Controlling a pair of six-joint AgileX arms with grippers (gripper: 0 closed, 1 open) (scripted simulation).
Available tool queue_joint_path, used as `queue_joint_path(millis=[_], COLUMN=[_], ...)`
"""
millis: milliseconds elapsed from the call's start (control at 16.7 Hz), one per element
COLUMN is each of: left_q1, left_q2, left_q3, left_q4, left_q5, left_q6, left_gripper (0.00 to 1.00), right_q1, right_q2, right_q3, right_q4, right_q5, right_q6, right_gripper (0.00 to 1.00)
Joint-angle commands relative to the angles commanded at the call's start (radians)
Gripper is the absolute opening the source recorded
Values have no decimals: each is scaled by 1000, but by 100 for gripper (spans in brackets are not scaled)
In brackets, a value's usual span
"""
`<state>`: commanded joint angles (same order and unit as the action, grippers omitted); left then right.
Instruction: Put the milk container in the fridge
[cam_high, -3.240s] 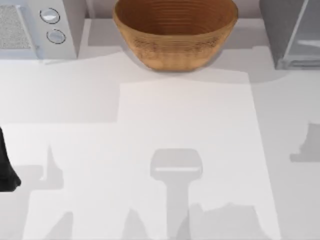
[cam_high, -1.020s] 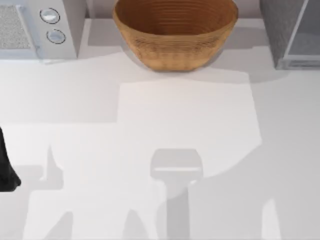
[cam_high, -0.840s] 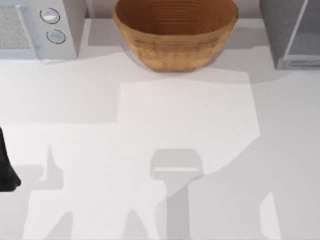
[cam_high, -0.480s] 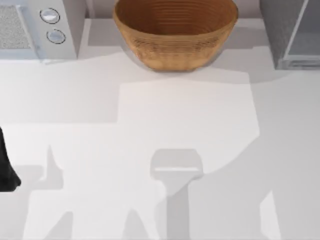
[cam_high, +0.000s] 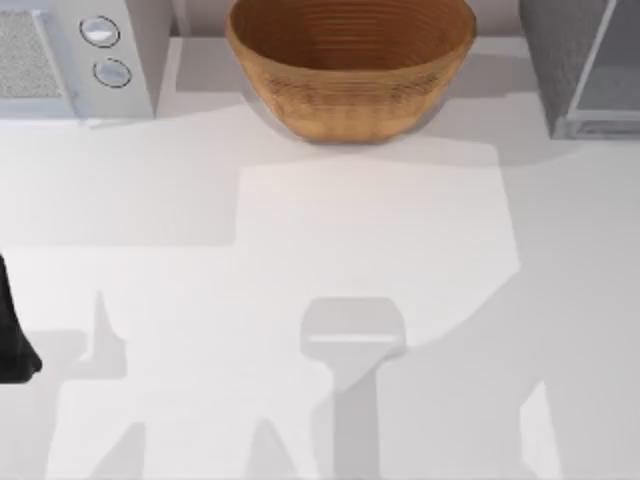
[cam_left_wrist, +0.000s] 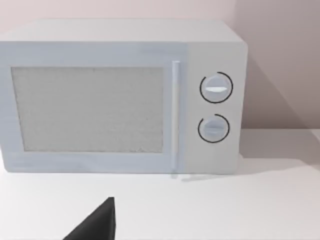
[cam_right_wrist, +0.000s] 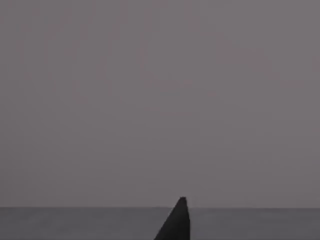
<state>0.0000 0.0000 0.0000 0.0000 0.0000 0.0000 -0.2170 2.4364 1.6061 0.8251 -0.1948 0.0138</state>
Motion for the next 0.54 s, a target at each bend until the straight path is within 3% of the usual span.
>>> queue_joint_path(millis=[180, 540], left_q1=[0, 0], left_q2=[0, 0], left_q3=[0, 0], left_q4=[0, 0], left_q5=[0, 0], left_q6=[0, 0], left_gripper=[100, 100], right_q1=[0, 0], right_q2=[0, 0], right_q3=[0, 0], right_q4=[0, 0], right_q5=[0, 0], right_q6=[0, 0], right_gripper=[98, 100])
